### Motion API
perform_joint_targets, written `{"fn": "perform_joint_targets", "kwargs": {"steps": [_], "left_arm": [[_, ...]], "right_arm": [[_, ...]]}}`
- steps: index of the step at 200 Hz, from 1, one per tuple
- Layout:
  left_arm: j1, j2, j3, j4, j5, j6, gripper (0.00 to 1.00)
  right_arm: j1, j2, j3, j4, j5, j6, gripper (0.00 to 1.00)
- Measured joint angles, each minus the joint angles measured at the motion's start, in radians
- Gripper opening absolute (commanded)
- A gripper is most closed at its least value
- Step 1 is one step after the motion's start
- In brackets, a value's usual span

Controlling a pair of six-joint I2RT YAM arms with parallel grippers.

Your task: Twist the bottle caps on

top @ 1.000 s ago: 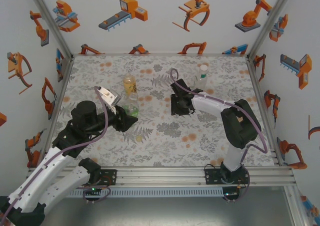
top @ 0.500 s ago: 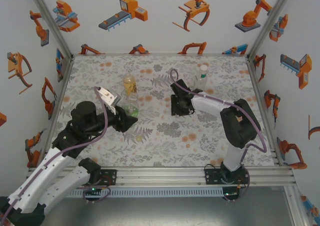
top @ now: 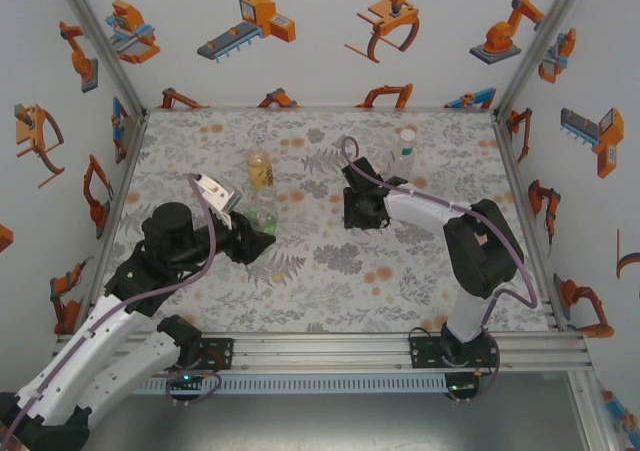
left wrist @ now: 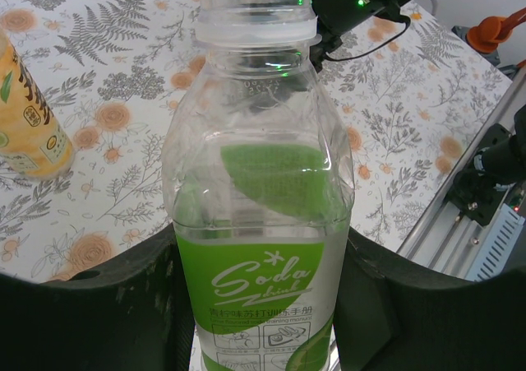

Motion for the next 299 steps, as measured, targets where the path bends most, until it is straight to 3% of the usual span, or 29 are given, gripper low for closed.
{"fn": "perform_joint_targets", "kwargs": {"steps": [159, 234, 299], "left_arm": [[0.0, 0.008, -0.008, 0.001, 0.0, -0.009, 0.08], [0.0, 0.014, -0.008, 0.001, 0.0, -0.011, 0.09], [0.0, 0.014, -0.008, 0.002, 0.0, -0.015, 0.09]], "right_arm": [[0.0, 0.014, -0.039, 0.023, -0.005, 0.019, 0.44], [0.0, 0.013, -0.063, 0.072, -0.005, 0.041, 0.25], [0.0, -0.048, -0.095, 0.07, -0.086, 0.069, 0.23]]}}
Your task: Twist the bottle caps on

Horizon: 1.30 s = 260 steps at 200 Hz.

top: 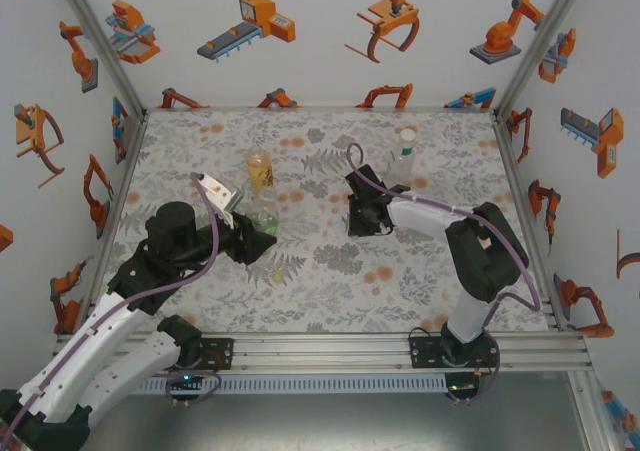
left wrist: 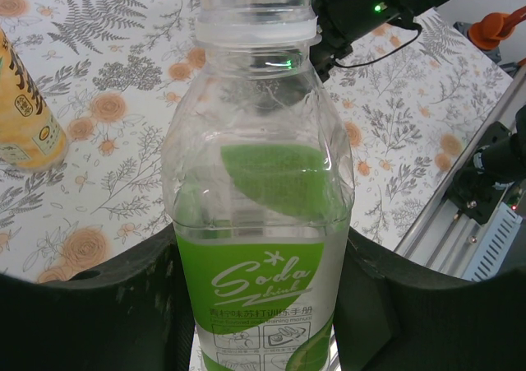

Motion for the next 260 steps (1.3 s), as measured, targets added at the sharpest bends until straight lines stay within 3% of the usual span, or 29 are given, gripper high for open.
{"fn": "perform_joint_targets", "kwargs": {"steps": [45, 104, 150, 208, 260], "left_arm": [[0.0, 0.0, 0.0, 0.017, 0.001, -0.019, 0.09], [-0.001, -0.006, 0.0, 0.022, 0.001, -0.046, 0.1], [-0.002, -0.02, 0.0, 0.021, 0.0, -0.057, 0.1], [-0.003, -0.025, 0.002, 0.02, 0.0, -0.072, 0.1], [-0.01, -0.025, 0.002, 0.021, 0.0, -0.084, 0.1]], "right_arm": [[0.001, -0.105, -0.109, 0.128, -0.187, 0.126, 0.22], [0.024, -0.099, -0.306, 0.395, -0.352, 0.325, 0.26], [0.024, -0.089, -0.348, 0.475, -0.357, 0.369, 0.33], [0.024, -0.136, -0.374, 0.428, -0.296, 0.351, 0.28], [0.023, -0.162, -0.38, 0.397, -0.268, 0.338, 0.17]]}}
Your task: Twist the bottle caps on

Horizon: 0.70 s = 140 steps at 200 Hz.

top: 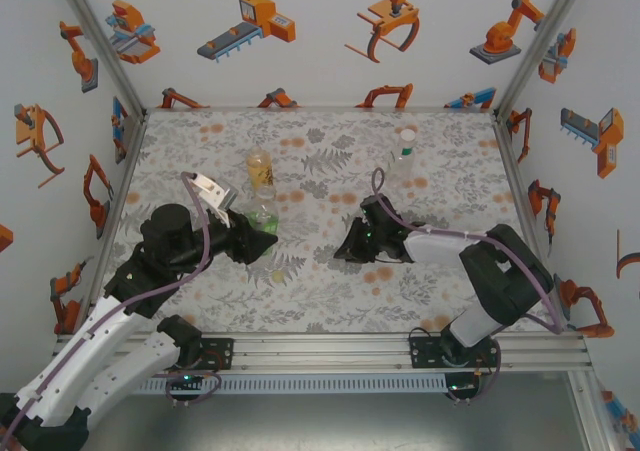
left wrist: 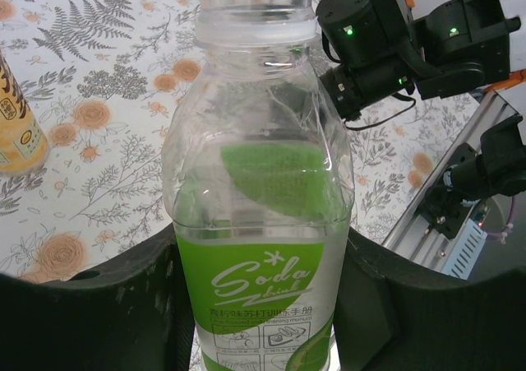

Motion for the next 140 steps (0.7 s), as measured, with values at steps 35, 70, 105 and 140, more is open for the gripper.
{"fn": "perform_joint_targets", "kwargs": {"steps": [35, 70, 105, 140], "left_arm": [[0.0, -0.002, 0.0, 0.0, 0.0, -0.001, 0.1], [-0.006, -0.011, 0.0, -0.001, -0.001, -0.004, 0.1], [-0.006, -0.014, 0.001, -0.001, -0.004, -0.008, 0.1], [-0.011, -0.014, 0.001, -0.004, -0.007, -0.016, 0.1]], "right_arm": [[-0.013, -0.002, -0.013, 0.031, -0.011, 0.008, 0.17], [-0.051, 0.042, -0.09, 0.256, -0.096, 0.103, 0.18], [-0.076, 0.153, -0.145, 0.55, -0.187, 0.225, 0.18], [-0.118, 0.176, -0.212, 0.69, -0.222, 0.28, 0.22]]}}
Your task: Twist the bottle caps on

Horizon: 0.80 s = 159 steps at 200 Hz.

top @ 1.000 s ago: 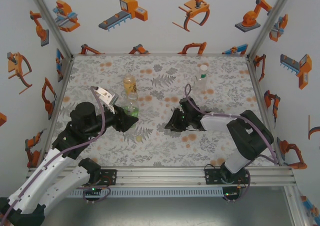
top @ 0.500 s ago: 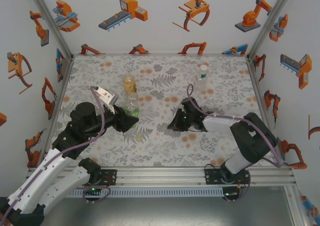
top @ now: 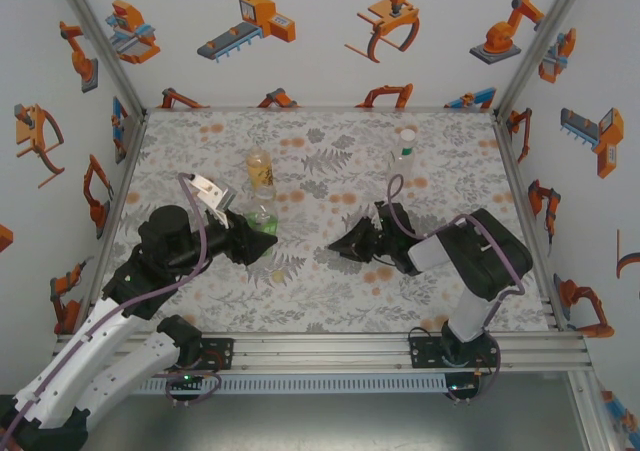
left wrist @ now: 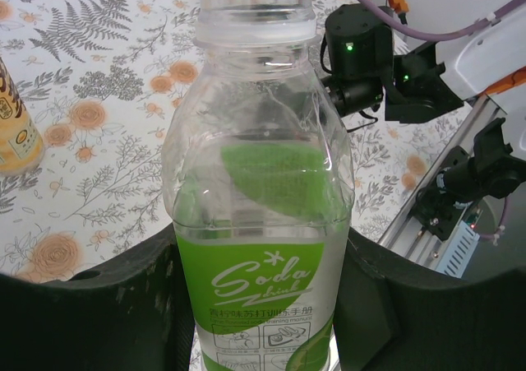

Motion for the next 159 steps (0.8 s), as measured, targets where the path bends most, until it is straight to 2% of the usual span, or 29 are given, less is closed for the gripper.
{"fn": "perform_joint_targets", "kwargs": {"steps": [41, 95, 113, 136, 159], "left_arm": [[-0.001, 0.0, 0.0, -0.002, -0.002, -0.007, 0.1], [-0.002, 0.0, 0.0, -0.003, -0.006, -0.01, 0.1], [-0.002, 0.0, 0.0, -0.004, -0.011, -0.01, 0.1], [-0.003, -0.006, 0.0, -0.007, -0.019, -0.011, 0.11], [-0.003, -0.014, 0.0, -0.008, -0.024, -0.011, 0.11]], "right_arm": [[-0.083, 0.002, -0.063, 0.073, -0.027, 0.019, 0.33], [-0.098, -0.013, -0.073, 0.07, -0.026, 0.004, 0.35], [-0.098, -0.087, -0.039, -0.093, 0.011, -0.055, 0.38], [-0.099, -0.199, 0.057, -0.414, 0.132, -0.203, 0.4], [-0.1, -0.226, 0.166, -0.658, 0.217, -0.33, 0.4]]}}
